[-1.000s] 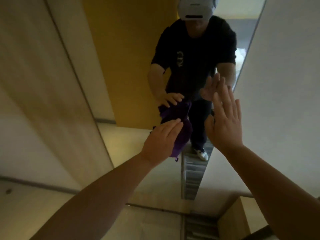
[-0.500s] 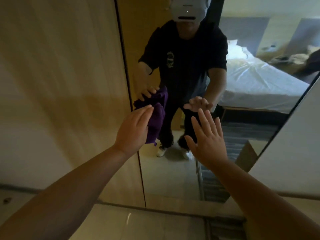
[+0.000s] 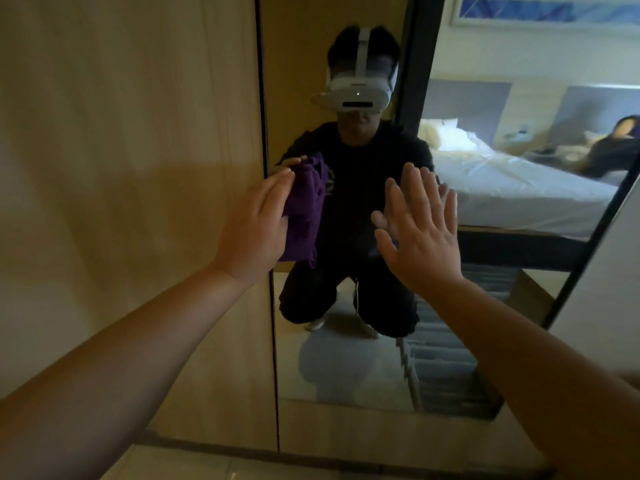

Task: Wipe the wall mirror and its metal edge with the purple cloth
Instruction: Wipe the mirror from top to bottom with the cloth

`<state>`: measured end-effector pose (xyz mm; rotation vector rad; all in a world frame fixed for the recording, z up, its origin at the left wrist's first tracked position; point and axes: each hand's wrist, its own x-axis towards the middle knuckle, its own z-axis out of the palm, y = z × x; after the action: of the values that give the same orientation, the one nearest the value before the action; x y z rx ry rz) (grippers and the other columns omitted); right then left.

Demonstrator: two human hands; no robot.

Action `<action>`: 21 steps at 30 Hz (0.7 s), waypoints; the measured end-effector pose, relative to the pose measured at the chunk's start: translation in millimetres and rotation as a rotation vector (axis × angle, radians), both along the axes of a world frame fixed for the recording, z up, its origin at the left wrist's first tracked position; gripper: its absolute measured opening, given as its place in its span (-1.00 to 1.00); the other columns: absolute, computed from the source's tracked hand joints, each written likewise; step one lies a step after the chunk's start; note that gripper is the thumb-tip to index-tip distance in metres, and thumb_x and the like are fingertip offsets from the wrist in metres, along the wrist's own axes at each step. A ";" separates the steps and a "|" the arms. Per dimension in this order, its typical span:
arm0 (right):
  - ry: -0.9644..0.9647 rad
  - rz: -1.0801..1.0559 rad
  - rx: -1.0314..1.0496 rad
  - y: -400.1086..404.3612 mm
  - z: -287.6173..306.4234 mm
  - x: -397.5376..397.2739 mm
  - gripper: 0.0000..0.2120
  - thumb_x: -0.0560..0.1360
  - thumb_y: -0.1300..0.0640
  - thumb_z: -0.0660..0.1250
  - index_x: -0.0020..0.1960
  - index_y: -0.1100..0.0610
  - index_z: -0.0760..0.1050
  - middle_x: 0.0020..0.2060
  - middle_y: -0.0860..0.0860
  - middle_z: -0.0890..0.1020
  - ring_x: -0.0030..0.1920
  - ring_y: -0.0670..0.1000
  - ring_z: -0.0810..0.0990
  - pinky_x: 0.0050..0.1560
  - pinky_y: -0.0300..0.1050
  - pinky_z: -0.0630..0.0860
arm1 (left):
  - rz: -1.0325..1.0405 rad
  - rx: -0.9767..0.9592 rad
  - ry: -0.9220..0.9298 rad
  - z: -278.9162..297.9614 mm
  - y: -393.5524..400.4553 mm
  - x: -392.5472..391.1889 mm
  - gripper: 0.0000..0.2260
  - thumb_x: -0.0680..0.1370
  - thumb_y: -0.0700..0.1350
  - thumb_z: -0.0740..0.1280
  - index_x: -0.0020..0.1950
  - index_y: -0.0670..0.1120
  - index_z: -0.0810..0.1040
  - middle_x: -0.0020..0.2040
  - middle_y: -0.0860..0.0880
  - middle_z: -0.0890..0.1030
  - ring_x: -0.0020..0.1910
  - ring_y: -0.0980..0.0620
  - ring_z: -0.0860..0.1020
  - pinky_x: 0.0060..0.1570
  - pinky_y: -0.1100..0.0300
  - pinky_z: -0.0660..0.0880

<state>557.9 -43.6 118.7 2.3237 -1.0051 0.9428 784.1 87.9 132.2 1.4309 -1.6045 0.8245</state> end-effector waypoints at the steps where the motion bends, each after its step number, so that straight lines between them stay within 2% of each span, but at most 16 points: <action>1: 0.005 -0.023 -0.013 -6.5 -7.3 1.0 -0.36 0.66 -0.16 0.03 0.63 0.06 -0.08 0.61 0.07 -0.22 0.58 0.08 -0.34 0.54 0.18 -0.32 | -0.010 -0.006 0.008 -9.3 -0.2 0.2 -0.57 0.56 -0.36 0.21 0.45 -0.32 0.35 0.39 -0.27 0.45 0.38 -0.13 0.40 0.45 0.25 0.22; 3: 0.012 -0.058 -0.057 -19.1 -17.1 4.1 -0.37 0.68 -0.17 -0.01 0.62 0.06 -0.11 0.60 0.06 -0.25 0.57 0.09 -0.35 0.53 0.16 -0.37 | -0.016 -0.021 0.028 -22.1 -0.3 2.7 -0.54 0.55 -0.40 0.23 0.46 -0.31 0.34 0.40 -0.26 0.44 0.38 -0.12 0.39 0.45 0.36 0.16; 4: 0.017 -0.067 -0.085 -23.6 -20.1 5.8 -0.36 0.67 -0.17 0.00 0.62 0.07 -0.13 0.59 0.05 -0.26 0.57 0.10 -0.35 0.53 0.15 -0.39 | -0.009 -0.025 0.040 -24.9 -0.7 4.5 -0.54 0.56 -0.40 0.22 0.47 -0.30 0.34 0.39 -0.25 0.44 0.38 -0.12 0.39 0.45 0.34 0.19; 7: 0.011 -0.054 -0.129 -29.2 -23.8 8.1 -0.34 0.67 -0.16 0.02 0.62 0.09 -0.15 0.58 0.07 -0.27 0.58 0.13 -0.32 0.53 0.18 -0.37 | 0.045 -0.051 0.097 -15.7 -0.1 13.4 -0.55 0.58 -0.33 0.20 0.48 -0.28 0.33 0.36 -0.25 0.47 0.34 -0.17 0.43 0.39 0.02 0.38; 10: -0.015 -0.026 -0.163 -31.3 -25.7 9.0 -0.35 0.67 -0.14 0.03 0.62 0.12 -0.10 0.59 0.11 -0.21 0.59 0.17 -0.26 0.54 0.24 -0.29 | 0.161 -0.256 0.122 30.5 -1.9 24.3 -0.55 0.61 -0.22 0.13 0.50 -0.24 0.31 0.41 -0.24 0.43 0.38 -0.20 0.40 0.39 -0.07 0.37; 13: -0.056 -0.001 -0.202 -36.8 -28.3 11.4 -0.34 0.64 -0.14 0.06 0.62 0.12 -0.06 0.60 0.14 -0.13 0.59 0.17 -0.22 0.54 0.28 -0.22 | 0.296 -0.516 -0.107 87.3 -29.8 32.8 -0.65 0.69 -0.19 0.12 0.47 -0.22 0.37 0.41 -0.25 0.44 0.40 -0.21 0.41 0.39 -0.09 0.36; 14: -0.069 0.007 -0.214 -38.7 -29.6 12.4 -0.33 0.64 -0.14 0.07 0.61 0.12 -0.07 0.60 0.14 -0.11 0.59 0.17 -0.22 0.54 0.28 -0.21 | 0.322 -0.516 -0.201 96.4 -43.7 32.2 -0.66 0.71 -0.15 0.09 0.46 -0.19 0.37 0.42 -0.25 0.44 0.40 -0.23 0.41 0.37 -0.14 0.37; 16: -0.102 0.024 -0.252 -42.6 -31.7 13.8 -0.33 0.63 -0.14 0.09 0.62 0.11 -0.04 0.60 0.14 -0.08 0.60 0.17 -0.19 0.54 0.29 -0.19 | 0.320 -0.366 -0.332 90.4 -67.4 25.3 -0.64 0.70 -0.12 0.13 0.50 -0.14 0.31 0.48 -0.25 0.38 0.47 -0.25 0.34 0.42 -0.20 0.30; 18: -0.132 0.041 -0.293 -46.4 -34.5 15.1 -0.33 0.62 -0.14 0.11 0.62 0.12 0.01 0.60 0.15 -0.04 0.60 0.17 -0.16 0.55 0.29 -0.17 | 0.285 -0.274 -0.362 68.0 -79.4 23.1 -0.57 0.64 -0.14 0.19 0.51 -0.16 0.32 0.51 -0.24 0.32 0.51 -0.24 0.26 0.49 -0.19 0.17; 21: -0.181 0.059 -0.358 -51.4 -37.5 18.0 -0.33 0.61 -0.12 0.17 0.61 0.15 0.08 0.59 0.16 0.02 0.59 0.17 -0.11 0.55 0.29 -0.13 | 0.257 -0.285 -0.397 38.4 -78.9 22.3 -0.52 0.61 -0.07 0.23 0.50 -0.20 0.35 0.52 -0.24 0.32 0.52 -0.22 0.25 0.50 -0.18 0.15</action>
<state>575.8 -94.9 81.2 2.0056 -0.7625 1.2617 806.4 9.0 170.7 1.3379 -1.5194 1.5012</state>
